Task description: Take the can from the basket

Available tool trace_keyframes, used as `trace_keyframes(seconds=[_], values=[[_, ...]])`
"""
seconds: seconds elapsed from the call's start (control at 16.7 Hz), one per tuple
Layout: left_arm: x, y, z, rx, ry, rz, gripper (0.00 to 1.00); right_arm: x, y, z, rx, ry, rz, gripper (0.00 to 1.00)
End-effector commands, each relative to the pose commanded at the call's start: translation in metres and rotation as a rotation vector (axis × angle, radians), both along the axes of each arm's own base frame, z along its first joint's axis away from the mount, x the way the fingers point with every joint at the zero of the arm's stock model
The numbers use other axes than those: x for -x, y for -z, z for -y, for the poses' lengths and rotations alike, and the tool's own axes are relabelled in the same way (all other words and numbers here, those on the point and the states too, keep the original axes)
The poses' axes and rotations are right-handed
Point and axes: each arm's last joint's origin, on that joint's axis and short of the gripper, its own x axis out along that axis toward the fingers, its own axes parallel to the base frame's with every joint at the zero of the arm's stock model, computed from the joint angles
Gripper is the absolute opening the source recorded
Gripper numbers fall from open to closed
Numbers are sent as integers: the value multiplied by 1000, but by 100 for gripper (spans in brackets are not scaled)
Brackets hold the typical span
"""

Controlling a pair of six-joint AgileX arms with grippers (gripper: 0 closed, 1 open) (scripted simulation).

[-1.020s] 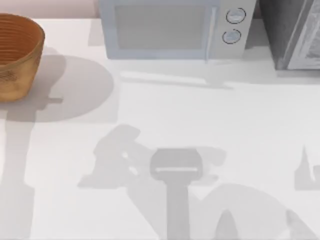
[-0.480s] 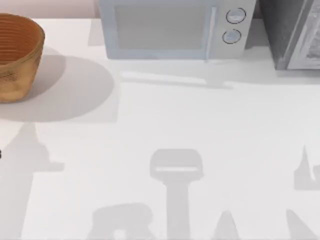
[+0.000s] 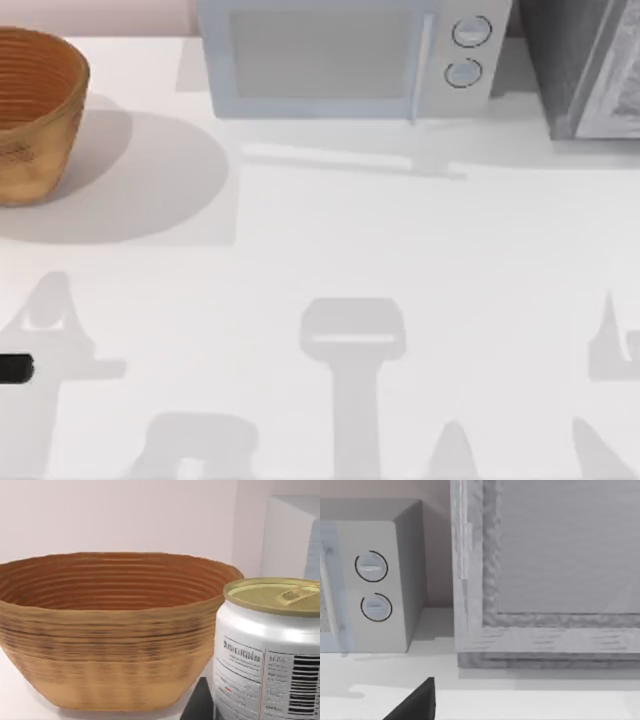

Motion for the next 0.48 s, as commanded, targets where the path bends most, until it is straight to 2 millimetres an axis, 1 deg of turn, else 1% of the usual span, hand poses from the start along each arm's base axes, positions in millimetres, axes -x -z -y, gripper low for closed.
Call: trace_keyframes(seconds=[0.3,0.48], values=[[0,1,0,-2,-3,-6,0,0,0,0,0,0,0,100],[-2,-7,1,-6,28,-5,0,0,0,0,0,0,0,100]])
